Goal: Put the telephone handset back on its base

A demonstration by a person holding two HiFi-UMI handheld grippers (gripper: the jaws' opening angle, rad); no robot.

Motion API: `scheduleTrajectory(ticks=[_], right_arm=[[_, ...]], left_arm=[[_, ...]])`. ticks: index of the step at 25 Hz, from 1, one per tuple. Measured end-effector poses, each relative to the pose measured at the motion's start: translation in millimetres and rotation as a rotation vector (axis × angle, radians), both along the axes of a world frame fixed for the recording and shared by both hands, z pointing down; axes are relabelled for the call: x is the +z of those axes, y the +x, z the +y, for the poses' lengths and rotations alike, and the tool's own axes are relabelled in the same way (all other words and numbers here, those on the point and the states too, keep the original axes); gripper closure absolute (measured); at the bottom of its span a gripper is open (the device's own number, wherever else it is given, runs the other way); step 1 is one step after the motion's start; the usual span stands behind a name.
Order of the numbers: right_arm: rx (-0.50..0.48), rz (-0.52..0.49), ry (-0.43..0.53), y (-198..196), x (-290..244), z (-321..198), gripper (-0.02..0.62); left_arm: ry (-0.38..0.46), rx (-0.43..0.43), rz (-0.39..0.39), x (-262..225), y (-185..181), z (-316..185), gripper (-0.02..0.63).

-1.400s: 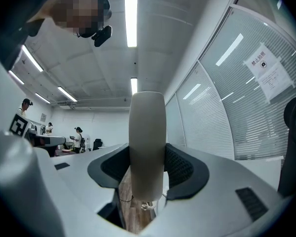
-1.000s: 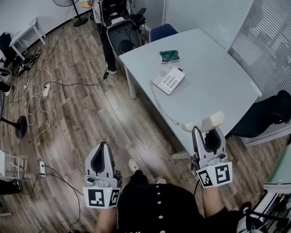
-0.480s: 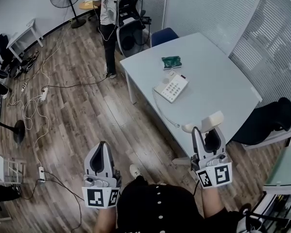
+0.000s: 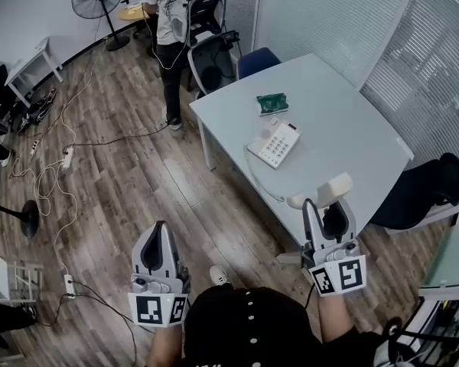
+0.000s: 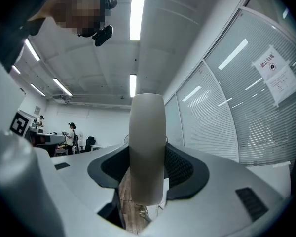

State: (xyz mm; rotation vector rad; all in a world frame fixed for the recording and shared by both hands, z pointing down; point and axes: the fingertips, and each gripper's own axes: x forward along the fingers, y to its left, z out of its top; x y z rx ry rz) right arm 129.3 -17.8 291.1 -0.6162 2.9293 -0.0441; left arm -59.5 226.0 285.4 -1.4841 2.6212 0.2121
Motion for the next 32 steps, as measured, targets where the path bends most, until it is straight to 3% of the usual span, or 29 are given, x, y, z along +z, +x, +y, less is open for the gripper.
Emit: scheduleTrajectory(ticks=[21, 32], right_arm=[[0.085, -0.003, -0.003, -34, 5, 15, 0.36], [0.072, -0.007, -0.008, -73, 12, -13, 0.36]], left_arm=[[-0.021, 0.07, 0.006, 9, -55, 7, 0.591], [-0.03, 0.041, 0.012, 16, -86, -9, 0.591]])
